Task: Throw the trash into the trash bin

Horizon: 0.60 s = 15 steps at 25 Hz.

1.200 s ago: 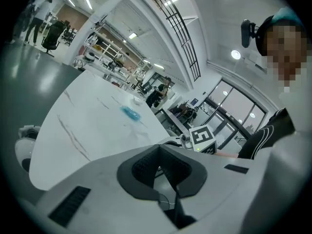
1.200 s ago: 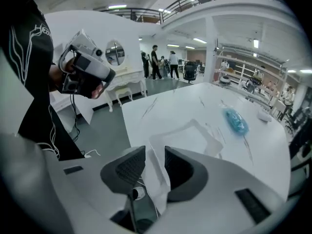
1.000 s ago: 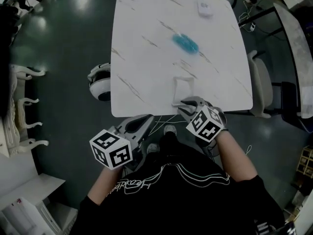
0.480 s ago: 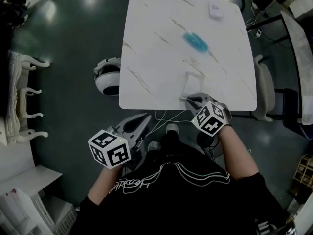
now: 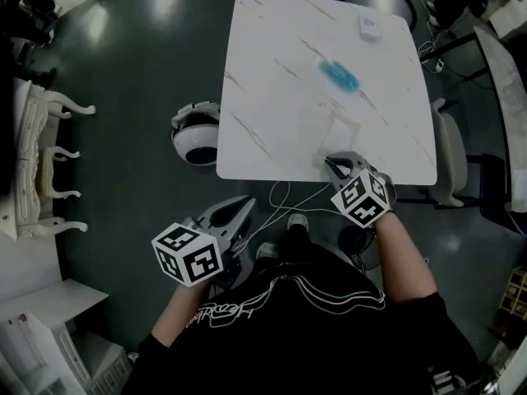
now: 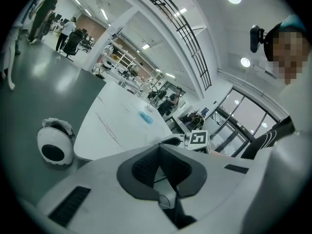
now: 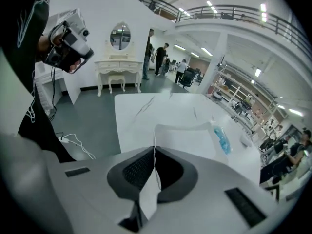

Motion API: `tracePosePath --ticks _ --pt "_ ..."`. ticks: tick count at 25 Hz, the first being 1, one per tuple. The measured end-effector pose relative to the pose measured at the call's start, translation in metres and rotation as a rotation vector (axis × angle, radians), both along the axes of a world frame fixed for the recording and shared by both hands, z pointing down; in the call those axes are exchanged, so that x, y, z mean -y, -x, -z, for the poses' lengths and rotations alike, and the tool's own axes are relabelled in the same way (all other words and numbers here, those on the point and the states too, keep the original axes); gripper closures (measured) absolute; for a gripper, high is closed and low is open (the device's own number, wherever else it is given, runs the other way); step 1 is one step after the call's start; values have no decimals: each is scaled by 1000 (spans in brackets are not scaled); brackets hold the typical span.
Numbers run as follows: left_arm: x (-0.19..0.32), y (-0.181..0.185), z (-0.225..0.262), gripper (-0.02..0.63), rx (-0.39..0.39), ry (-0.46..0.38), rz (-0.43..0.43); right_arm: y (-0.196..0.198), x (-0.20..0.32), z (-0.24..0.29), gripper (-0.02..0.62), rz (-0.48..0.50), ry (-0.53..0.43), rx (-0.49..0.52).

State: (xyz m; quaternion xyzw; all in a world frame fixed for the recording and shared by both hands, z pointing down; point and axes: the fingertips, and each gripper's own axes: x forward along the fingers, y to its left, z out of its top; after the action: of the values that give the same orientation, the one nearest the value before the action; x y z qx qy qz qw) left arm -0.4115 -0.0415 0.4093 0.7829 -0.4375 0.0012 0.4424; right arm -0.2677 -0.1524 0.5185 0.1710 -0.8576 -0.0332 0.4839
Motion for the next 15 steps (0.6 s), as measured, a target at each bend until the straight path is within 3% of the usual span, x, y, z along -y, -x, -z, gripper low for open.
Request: tracePosePath --ticks 7,15 --pt "-18 9 22 600 1 -66 9 26 -24 79 562 -26 -124 145" --pt "-33 5 56 600 -1 -182 -76 54 -82 191 563 -83 -163 437"
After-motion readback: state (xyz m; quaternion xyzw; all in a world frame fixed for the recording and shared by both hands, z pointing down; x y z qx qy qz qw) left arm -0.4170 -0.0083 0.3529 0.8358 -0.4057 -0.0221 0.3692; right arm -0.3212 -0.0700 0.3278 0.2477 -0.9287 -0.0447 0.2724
